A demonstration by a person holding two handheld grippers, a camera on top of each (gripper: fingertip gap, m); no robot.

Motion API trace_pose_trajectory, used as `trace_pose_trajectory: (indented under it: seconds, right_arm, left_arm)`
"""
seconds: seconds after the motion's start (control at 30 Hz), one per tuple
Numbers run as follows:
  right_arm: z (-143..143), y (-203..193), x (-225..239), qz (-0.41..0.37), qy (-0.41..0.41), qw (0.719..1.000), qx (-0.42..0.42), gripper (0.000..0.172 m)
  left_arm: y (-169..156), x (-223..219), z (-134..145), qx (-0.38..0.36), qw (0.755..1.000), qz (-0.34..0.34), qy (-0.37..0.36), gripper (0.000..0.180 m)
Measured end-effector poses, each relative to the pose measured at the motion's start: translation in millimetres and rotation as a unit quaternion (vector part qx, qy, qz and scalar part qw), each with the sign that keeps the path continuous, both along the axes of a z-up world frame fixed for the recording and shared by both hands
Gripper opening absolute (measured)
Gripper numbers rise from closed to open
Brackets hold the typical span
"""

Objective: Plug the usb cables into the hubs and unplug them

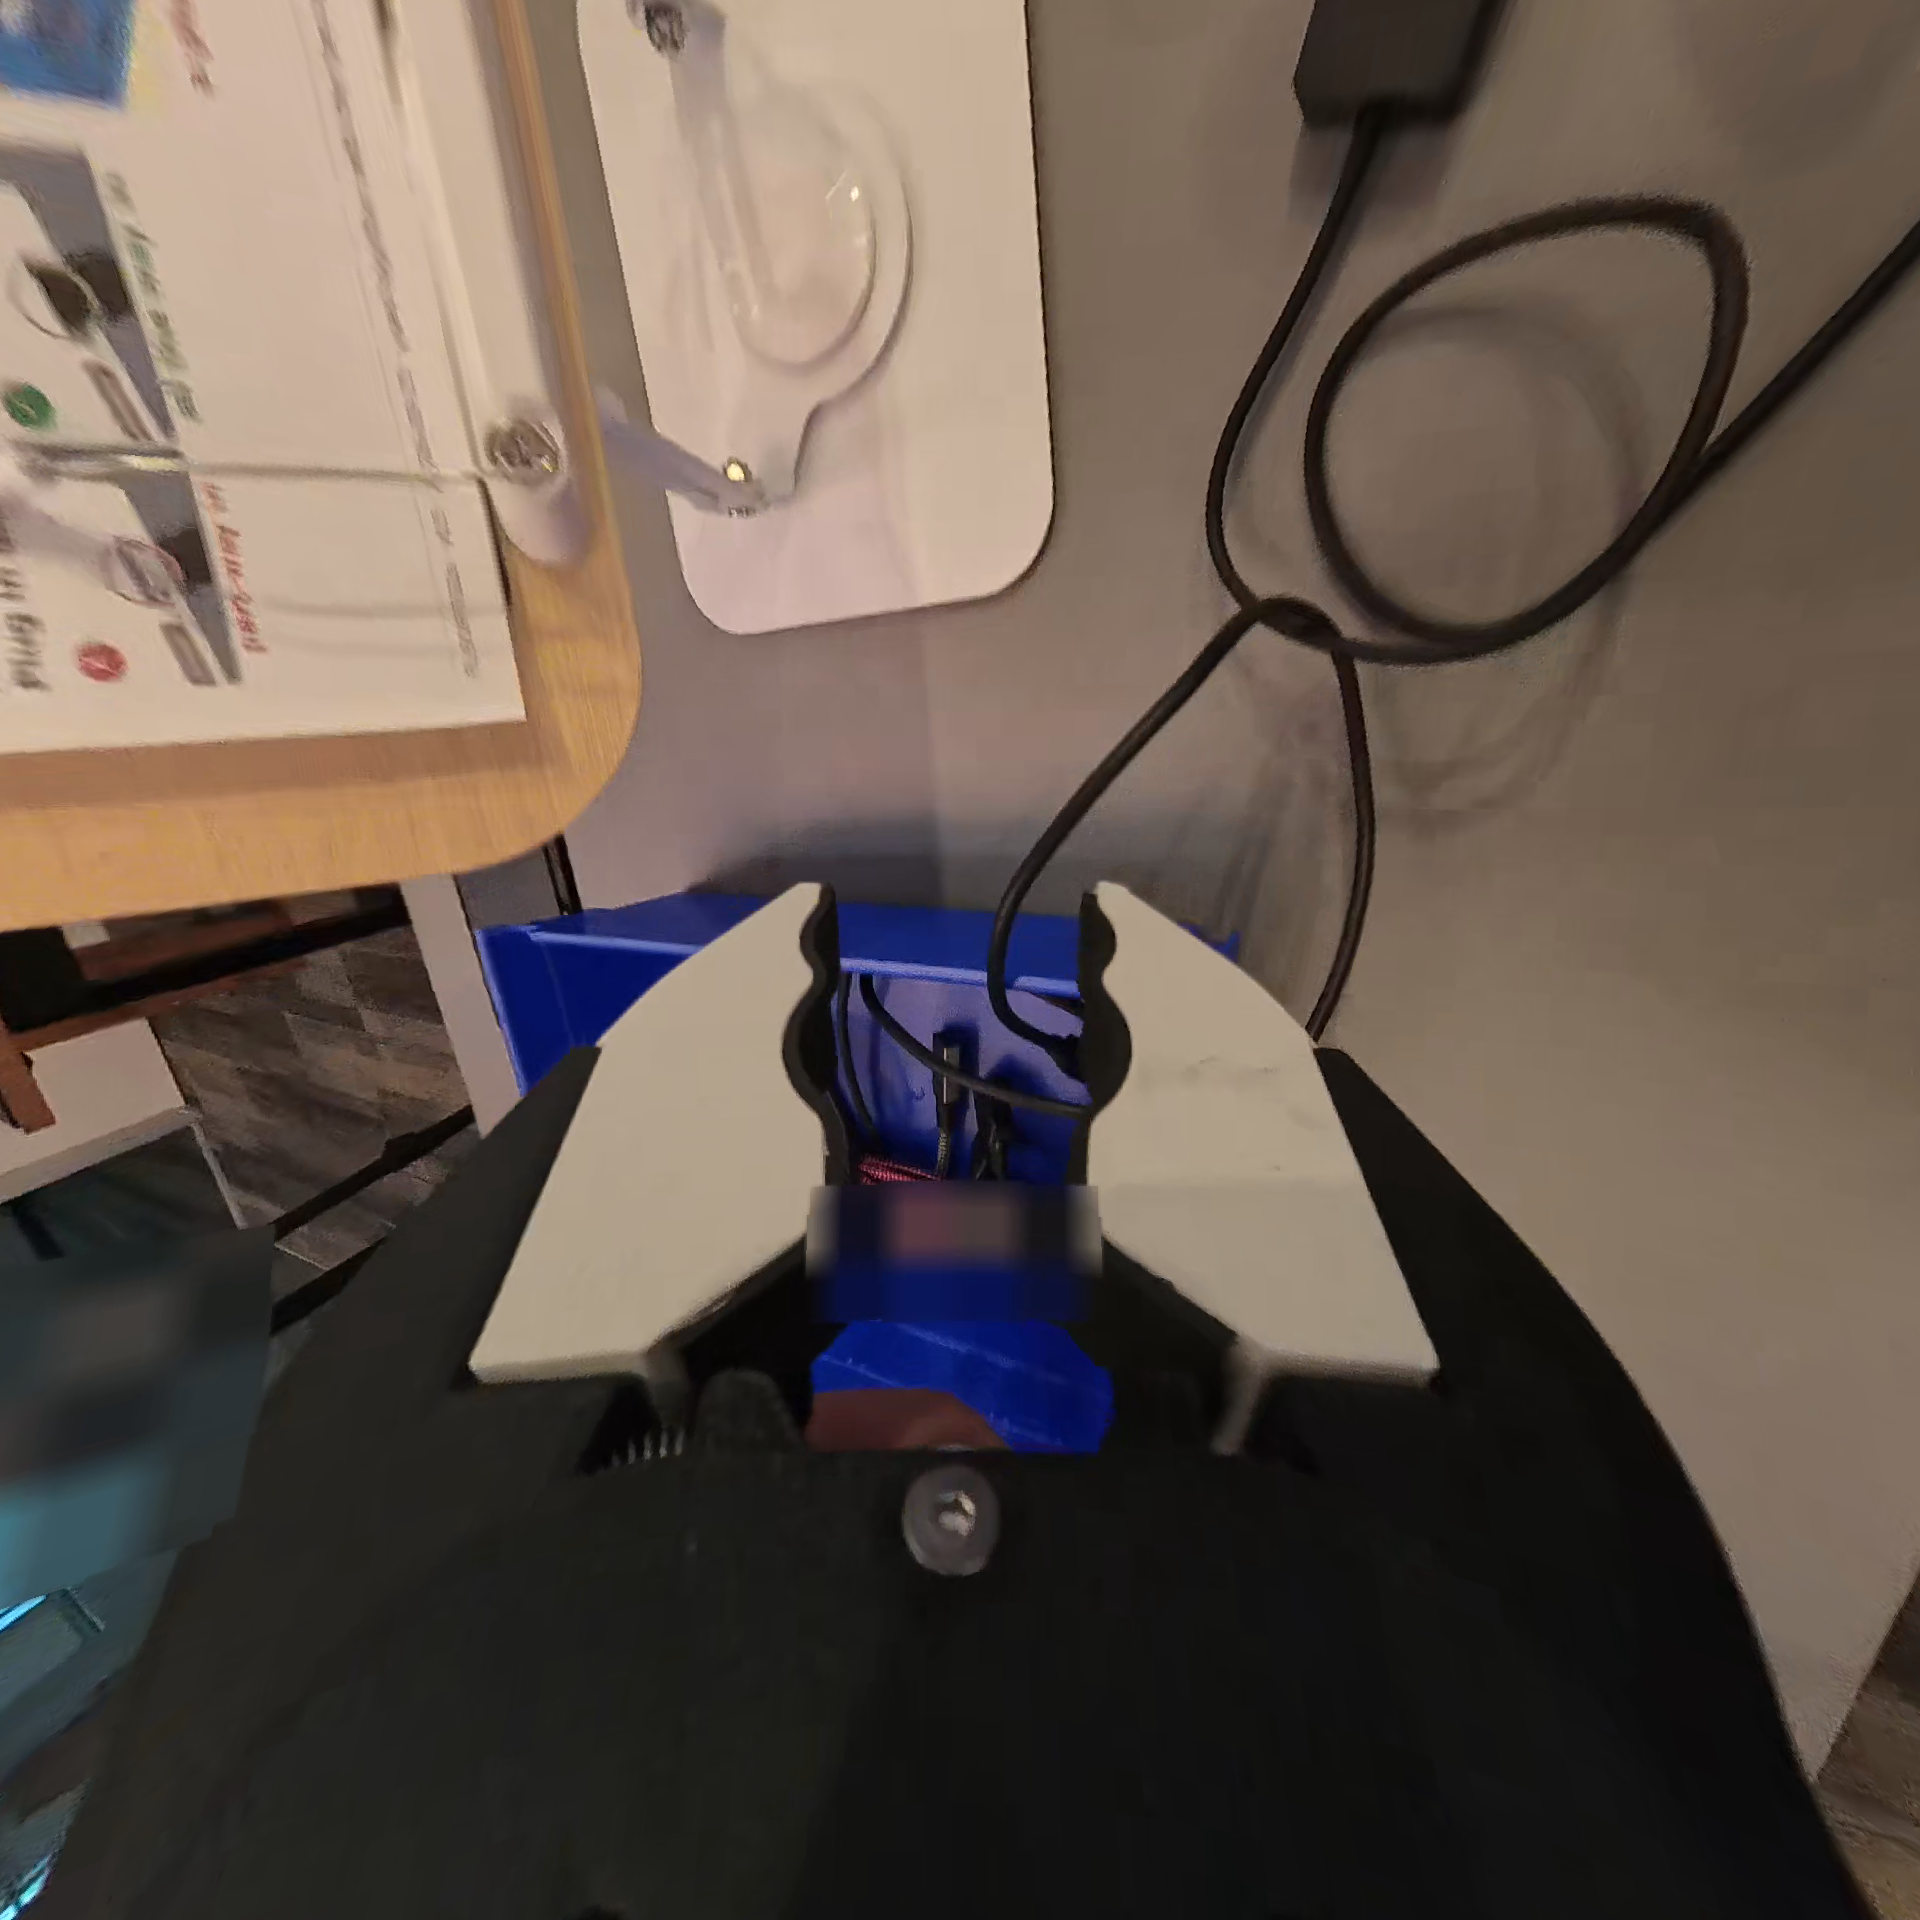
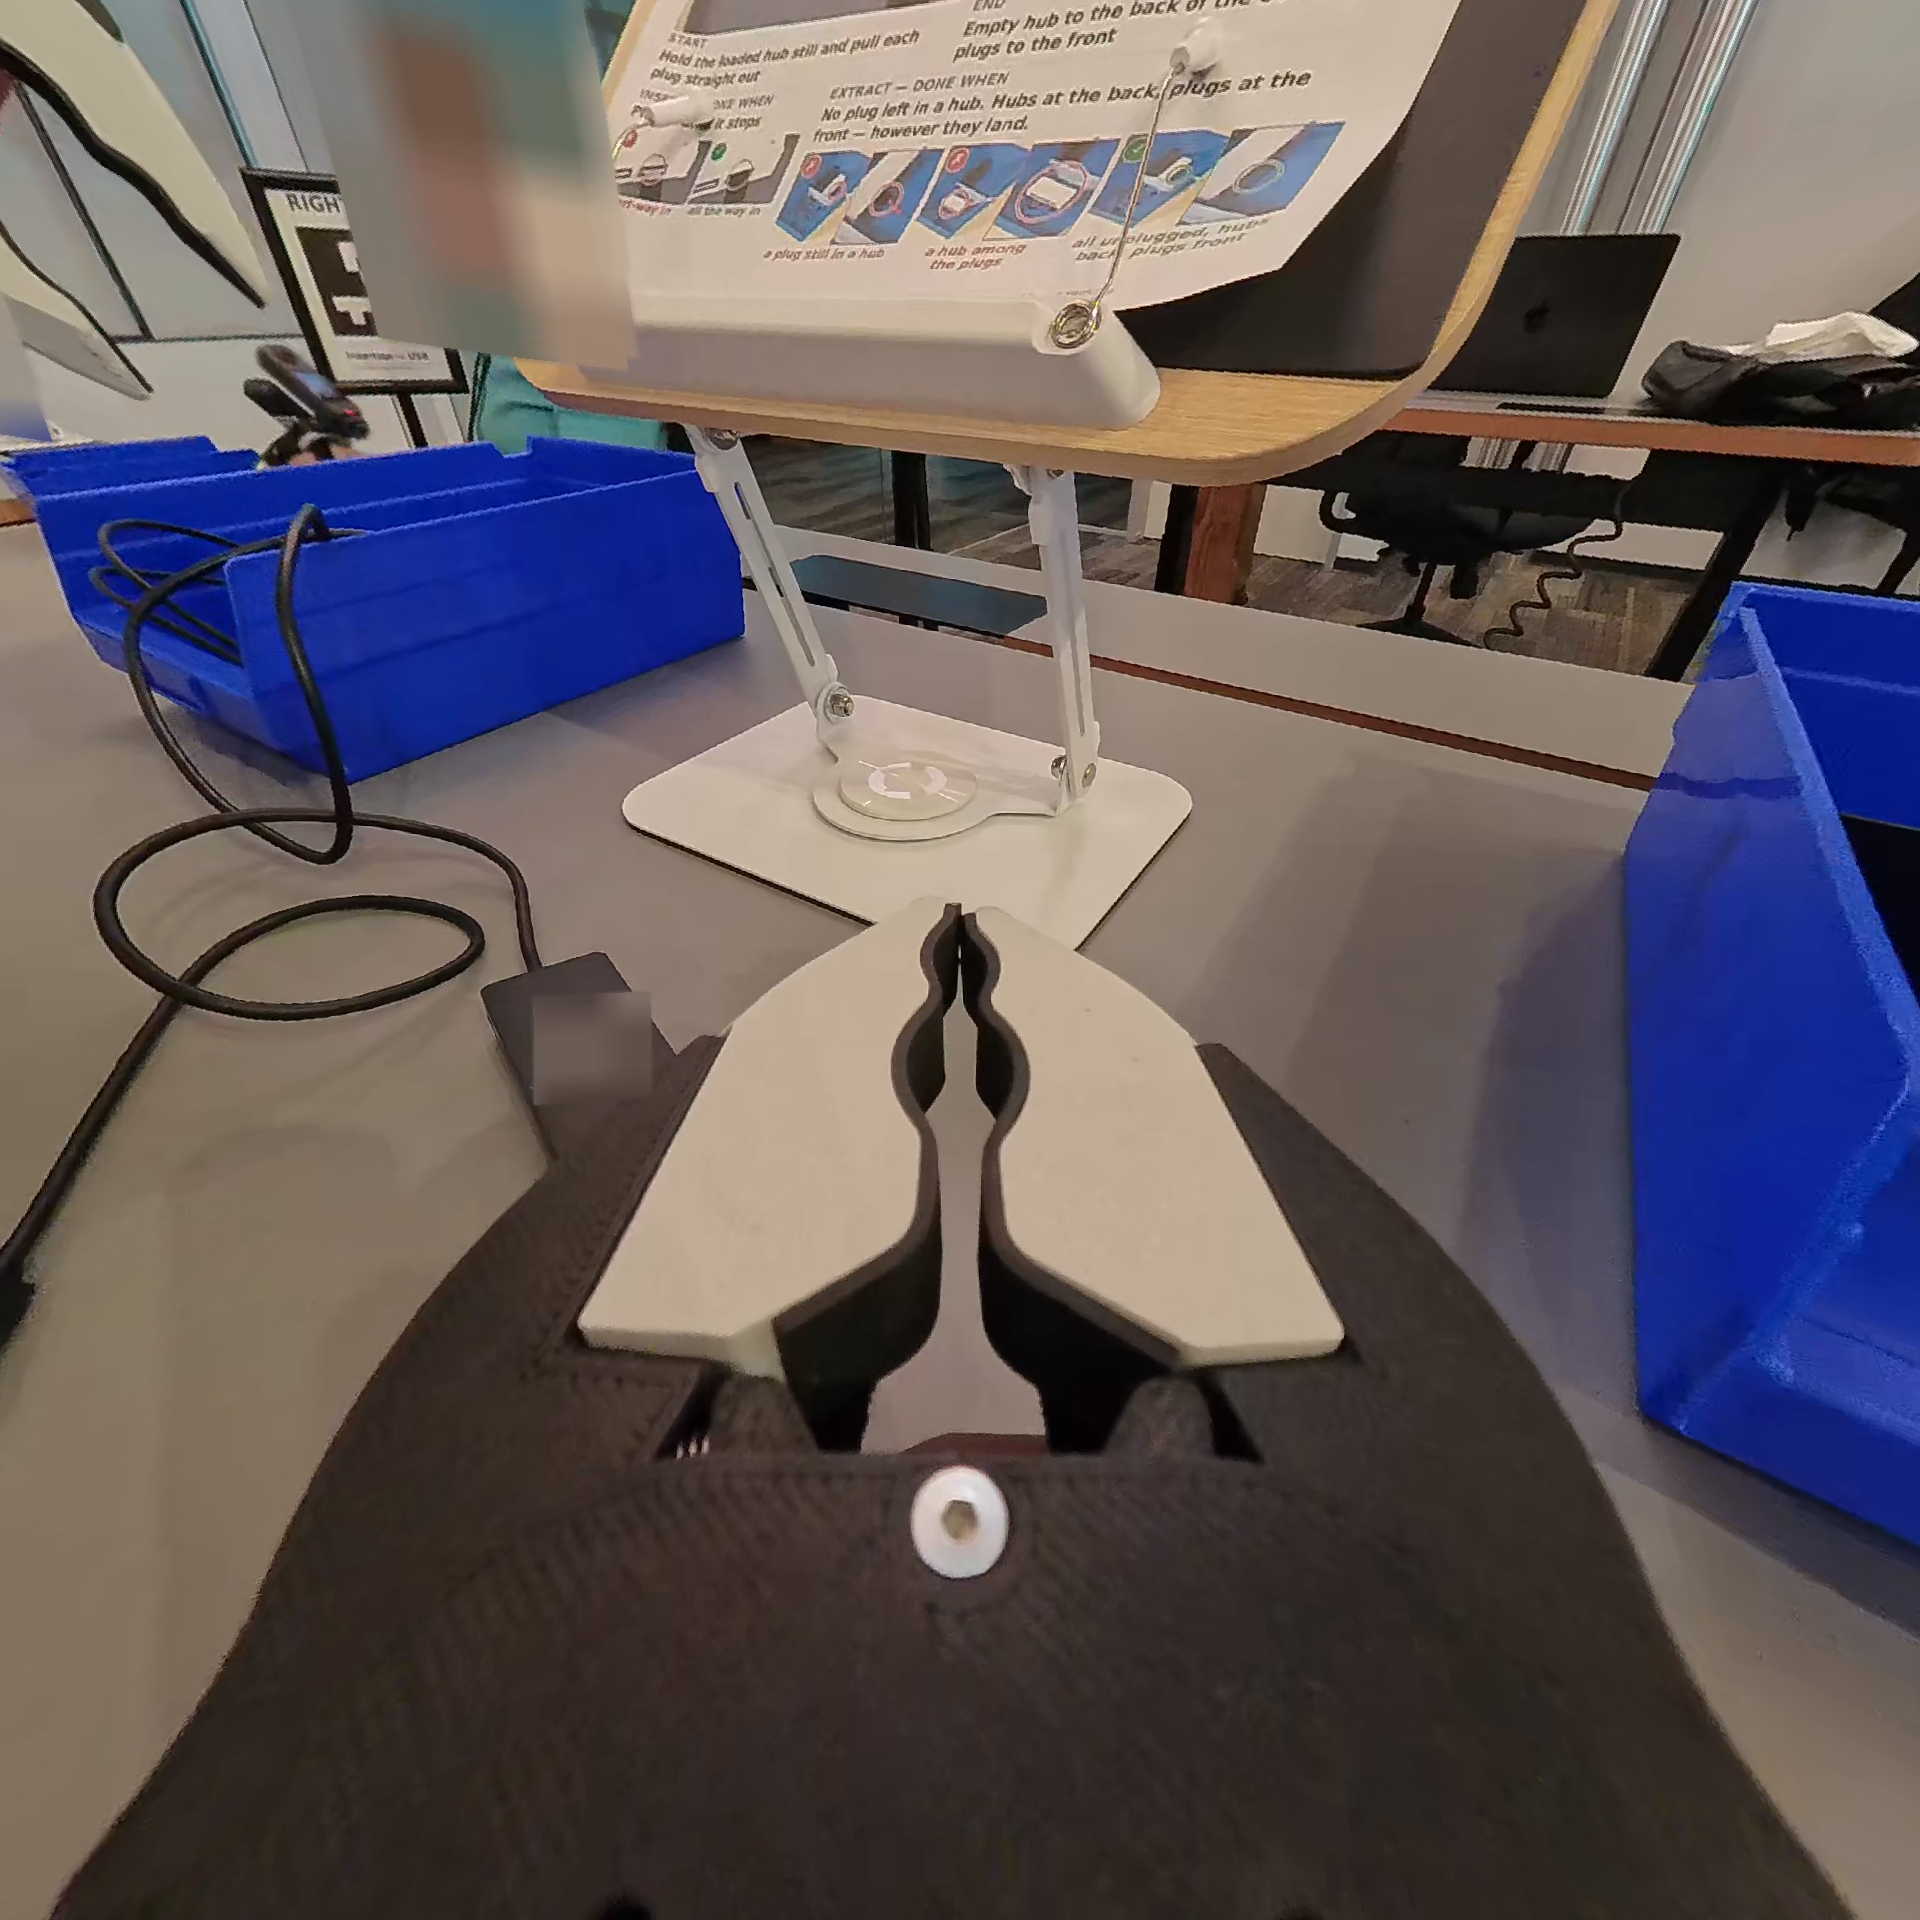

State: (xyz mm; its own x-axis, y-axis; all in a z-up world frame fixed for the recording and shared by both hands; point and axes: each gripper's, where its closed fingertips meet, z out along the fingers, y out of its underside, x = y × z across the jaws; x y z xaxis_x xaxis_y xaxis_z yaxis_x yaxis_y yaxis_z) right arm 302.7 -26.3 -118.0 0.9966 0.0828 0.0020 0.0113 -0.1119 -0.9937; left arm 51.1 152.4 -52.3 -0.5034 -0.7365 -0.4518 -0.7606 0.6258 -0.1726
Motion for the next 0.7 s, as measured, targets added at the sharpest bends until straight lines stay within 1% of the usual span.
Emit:
trace_pose_trajectory:
  seconds: [0.07,0.17,0.23,0.27,0.3,0.33,0.37,0.4,0.47,0.53,0.7]
  right_arm:
    - [-0.2,0.1,-0.4,0.000,-0.002,1.000,0.000,0.000]
    - [0.1,-0.3,-0.1,0.000,-0.001,1.000,0.001,0.000]
    - [-0.4,0.1,-0.6,0.000,-0.004,1.000,0.000,0.000]
    - [-0.5,0.2,-0.6,-0.001,-0.005,1.000,-0.001,0.000]
    - [-0.7,0.3,-0.7,0.000,-0.006,1.000,-0.001,0.000]
    - [-0.7,0.4,-0.7,0.000,-0.005,1.000,-0.001,0.000]
    - [-0.7,0.3,-0.7,0.000,-0.005,1.000,-0.001,0.000]
    - [-0.6,0.3,-0.7,0.000,-0.005,1.000,-0.001,0.000]
    - [-0.3,0.0,-0.7,0.000,-0.004,1.000,0.000,0.000]
    - [-0.4,0.1,-0.4,0.000,-0.003,1.000,0.000,0.000]
    - [-0.1,0.2,-0.8,0.002,0.000,1.000,0.000,0.000]
  left_arm:
    - [2.2,-6.8,-17.8,0.005,0.999,-0.009,0.032,0.043]
    - [3.6,-12.0,-43.2,0.021,0.996,-0.020,0.080,0.048]
    - [10.3,-10.5,-55.6,0.034,0.995,-0.019,0.092,0.049]
    - [13.5,-8.3,-60.6,0.033,0.995,-0.016,0.089,0.046]
    - [16.2,-7.9,-65.8,0.029,0.995,-0.013,0.092,0.036]
    - [18.9,-7.0,-69.8,0.029,0.995,-0.013,0.093,0.019]
    - [23.1,-4.9,-71.0,0.038,0.995,-0.015,0.089,0.007]
    - [24.4,-4.6,-71.1,0.040,0.995,-0.019,0.088,0.004]
    - [26.9,0.5,-57.7,0.052,0.997,-0.018,0.057,0.004]
    - [28.5,1.3,-31.6,0.067,0.997,-0.011,0.028,0.004]
    - [15.4,7.3,62.0,0.084,0.991,-0.009,-0.100,0.004]
